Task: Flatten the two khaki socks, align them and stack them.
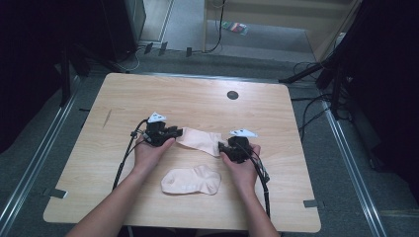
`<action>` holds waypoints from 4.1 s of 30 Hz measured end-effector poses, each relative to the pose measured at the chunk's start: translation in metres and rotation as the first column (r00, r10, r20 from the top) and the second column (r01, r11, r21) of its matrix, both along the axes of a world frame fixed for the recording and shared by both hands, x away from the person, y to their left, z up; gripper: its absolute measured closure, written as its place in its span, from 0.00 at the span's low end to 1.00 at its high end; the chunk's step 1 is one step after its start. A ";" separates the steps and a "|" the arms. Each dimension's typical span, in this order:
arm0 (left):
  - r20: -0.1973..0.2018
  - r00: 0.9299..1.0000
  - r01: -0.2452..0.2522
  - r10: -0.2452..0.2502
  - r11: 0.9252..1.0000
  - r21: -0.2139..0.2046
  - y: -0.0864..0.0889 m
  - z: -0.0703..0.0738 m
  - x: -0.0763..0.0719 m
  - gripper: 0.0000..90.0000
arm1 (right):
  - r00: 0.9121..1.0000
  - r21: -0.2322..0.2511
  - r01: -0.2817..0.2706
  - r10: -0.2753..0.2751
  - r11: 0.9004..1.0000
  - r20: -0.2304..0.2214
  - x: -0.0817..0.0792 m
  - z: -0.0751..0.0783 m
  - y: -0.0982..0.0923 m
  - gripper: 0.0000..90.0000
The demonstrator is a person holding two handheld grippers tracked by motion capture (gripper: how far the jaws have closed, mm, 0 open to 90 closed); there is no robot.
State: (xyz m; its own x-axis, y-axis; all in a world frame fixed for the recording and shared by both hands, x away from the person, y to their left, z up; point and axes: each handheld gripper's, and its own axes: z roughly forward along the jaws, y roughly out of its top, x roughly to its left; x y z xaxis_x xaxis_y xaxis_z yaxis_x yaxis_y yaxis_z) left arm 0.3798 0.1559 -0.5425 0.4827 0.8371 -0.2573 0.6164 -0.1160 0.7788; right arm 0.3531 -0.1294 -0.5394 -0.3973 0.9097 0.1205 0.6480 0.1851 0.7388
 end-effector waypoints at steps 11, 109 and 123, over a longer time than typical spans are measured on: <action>0.015 1.000 0.021 -0.022 0.999 0.028 0.005 0.008 -0.017 1.00 | 0.999 -0.056 -0.010 0.012 0.998 0.045 -0.006 -0.006 0.001 0.95; 0.067 0.994 0.095 -0.087 0.988 -0.118 0.048 0.005 -0.160 0.79 | 0.968 0.198 -0.250 0.247 0.948 0.042 -0.116 0.021 -0.001 0.83; -0.096 0.984 0.128 -0.149 0.973 -0.192 0.040 -0.007 -0.137 1.00 | 0.902 0.222 -0.426 0.430 0.877 0.031 -0.123 -0.003 0.101 0.98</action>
